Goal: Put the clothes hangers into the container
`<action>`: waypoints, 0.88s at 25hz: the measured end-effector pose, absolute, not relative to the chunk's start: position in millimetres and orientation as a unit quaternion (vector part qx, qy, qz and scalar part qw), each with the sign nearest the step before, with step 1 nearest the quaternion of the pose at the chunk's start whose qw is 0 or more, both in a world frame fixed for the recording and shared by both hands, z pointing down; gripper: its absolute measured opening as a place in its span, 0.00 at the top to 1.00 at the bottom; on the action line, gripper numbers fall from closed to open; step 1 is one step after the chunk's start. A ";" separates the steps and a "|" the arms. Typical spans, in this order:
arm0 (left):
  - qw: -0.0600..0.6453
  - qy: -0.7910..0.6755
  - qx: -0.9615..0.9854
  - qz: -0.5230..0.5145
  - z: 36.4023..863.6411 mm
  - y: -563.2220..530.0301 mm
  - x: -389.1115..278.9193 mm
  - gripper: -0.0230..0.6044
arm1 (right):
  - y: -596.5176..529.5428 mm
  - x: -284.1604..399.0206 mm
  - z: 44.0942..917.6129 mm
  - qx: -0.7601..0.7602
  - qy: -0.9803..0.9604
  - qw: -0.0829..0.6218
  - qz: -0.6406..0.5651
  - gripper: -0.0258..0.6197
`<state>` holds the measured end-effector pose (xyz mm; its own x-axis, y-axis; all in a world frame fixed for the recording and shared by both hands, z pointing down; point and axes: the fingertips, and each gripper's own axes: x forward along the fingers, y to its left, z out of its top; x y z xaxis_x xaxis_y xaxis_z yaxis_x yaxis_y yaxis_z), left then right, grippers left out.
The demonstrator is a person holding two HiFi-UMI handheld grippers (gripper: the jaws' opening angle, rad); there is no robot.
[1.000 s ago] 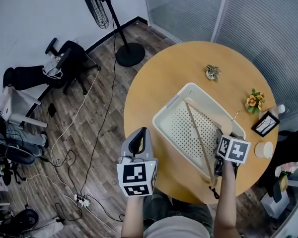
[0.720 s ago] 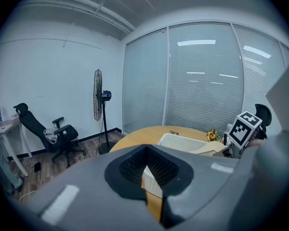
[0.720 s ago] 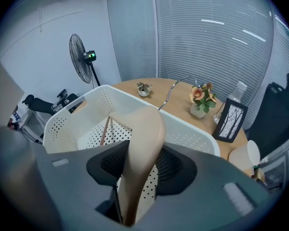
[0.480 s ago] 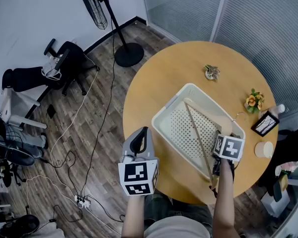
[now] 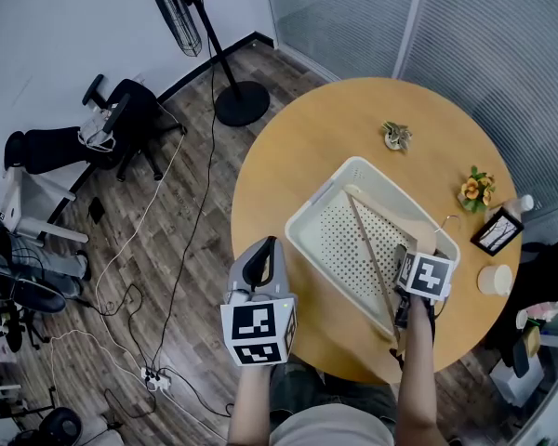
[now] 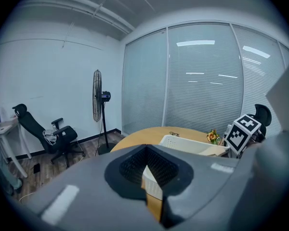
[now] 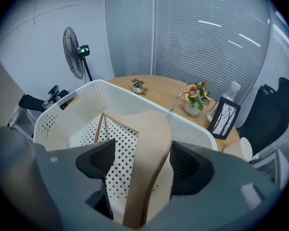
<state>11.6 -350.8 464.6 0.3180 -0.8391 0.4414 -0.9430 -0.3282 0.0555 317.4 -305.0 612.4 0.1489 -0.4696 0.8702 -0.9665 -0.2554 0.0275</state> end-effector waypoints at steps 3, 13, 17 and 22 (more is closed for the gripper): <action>0.152 -0.559 0.797 0.167 462.9 -351.0 11.3 0.96 | -304.4 321.3 608.6 0.697 -0.521 0.309 0.383 0.36; 0.143 -0.559 0.802 0.156 449.4 -350.4 8.7 0.96 | -304.5 331.0 578.0 0.720 -0.534 0.266 0.354 0.36; 0.136 -0.561 0.803 0.148 439.1 -348.2 5.1 0.96 | -303.4 330.1 556.7 0.728 -0.546 0.243 0.336 0.36; 0.125 -0.562 0.806 0.135 425.7 -345.3 0.9 0.96 | -306.6 323.9 519.0 0.740 -0.576 0.197 0.285 0.41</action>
